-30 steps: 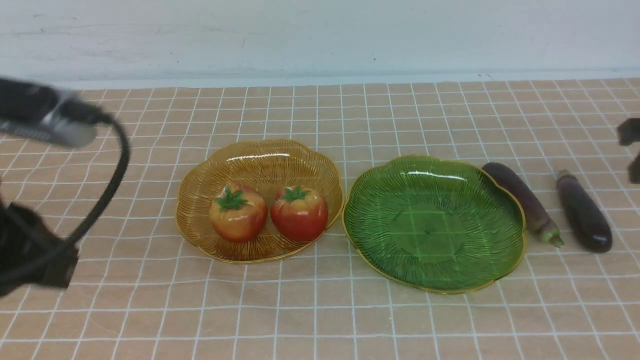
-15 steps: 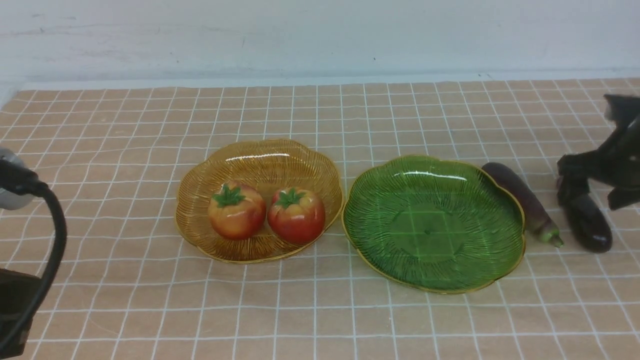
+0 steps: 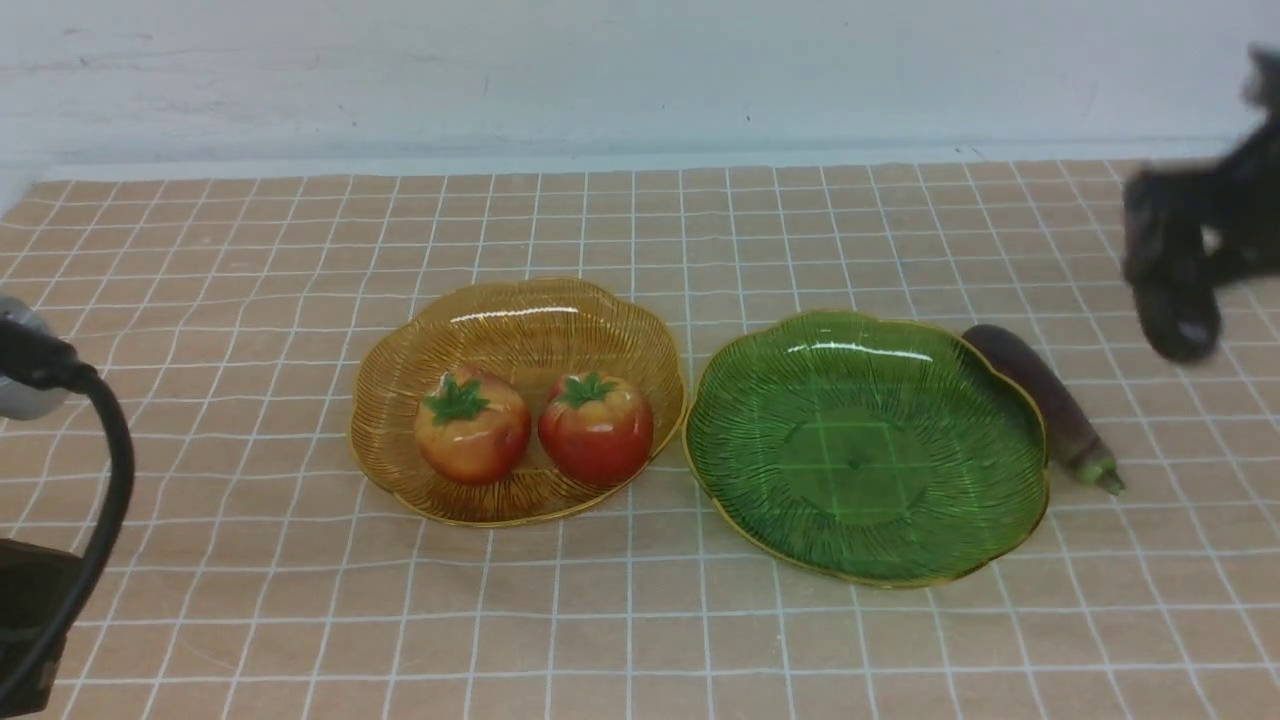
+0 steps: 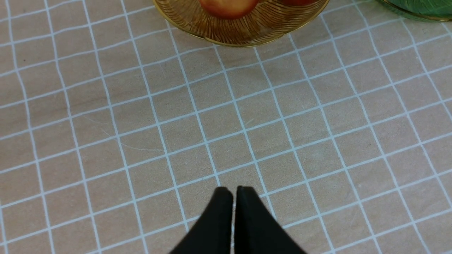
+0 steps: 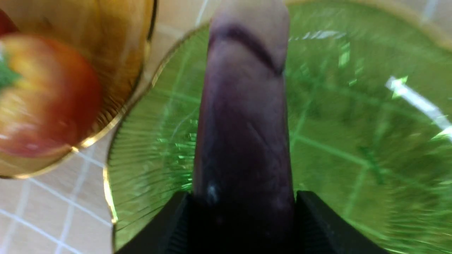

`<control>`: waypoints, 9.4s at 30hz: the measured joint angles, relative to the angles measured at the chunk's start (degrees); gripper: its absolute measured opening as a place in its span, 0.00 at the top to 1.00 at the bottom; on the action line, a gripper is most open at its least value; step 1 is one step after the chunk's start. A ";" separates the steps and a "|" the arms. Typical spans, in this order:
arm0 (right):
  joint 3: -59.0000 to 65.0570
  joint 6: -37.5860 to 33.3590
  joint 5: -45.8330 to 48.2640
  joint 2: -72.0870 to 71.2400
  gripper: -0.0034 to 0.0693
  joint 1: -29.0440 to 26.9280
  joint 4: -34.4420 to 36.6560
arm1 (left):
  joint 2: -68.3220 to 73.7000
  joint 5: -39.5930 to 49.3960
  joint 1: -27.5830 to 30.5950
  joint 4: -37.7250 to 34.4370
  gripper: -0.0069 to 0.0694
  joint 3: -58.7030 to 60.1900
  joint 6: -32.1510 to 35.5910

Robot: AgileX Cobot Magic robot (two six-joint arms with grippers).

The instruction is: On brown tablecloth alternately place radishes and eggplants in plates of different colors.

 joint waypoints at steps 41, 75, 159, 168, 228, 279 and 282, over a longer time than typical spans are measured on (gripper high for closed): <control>-12.29 3.83 7.96 5.85 0.77 -15.58 -12.55 | 0.00 3.67 0.00 0.10 0.91 0.00 0.61; -12.60 3.41 7.03 16.64 0.38 -15.58 -9.50 | 0.00 3.67 0.00 0.10 0.91 0.00 0.61; 77.26 7.68 -44.62 -115.86 0.97 -1.96 -12.66 | -44.87 -12.96 0.00 -0.59 0.91 22.91 0.31; 77.26 7.88 -44.21 -115.86 0.97 -1.96 -12.66 | -44.86 -12.82 0.00 -4.97 0.91 25.44 0.19; 77.26 8.21 -44.09 -115.86 0.97 -1.96 -12.66 | -44.73 -46.06 8.63 5.82 0.91 56.25 2.67; 99.06 8.93 -41.14 -115.86 0.97 -19.00 -23.47 | -44.68 -46.15 8.63 5.82 0.91 56.28 2.67; 99.06 8.93 -41.14 -115.86 0.97 -19.00 -23.47 | -44.68 -46.15 8.63 5.82 0.91 56.28 2.67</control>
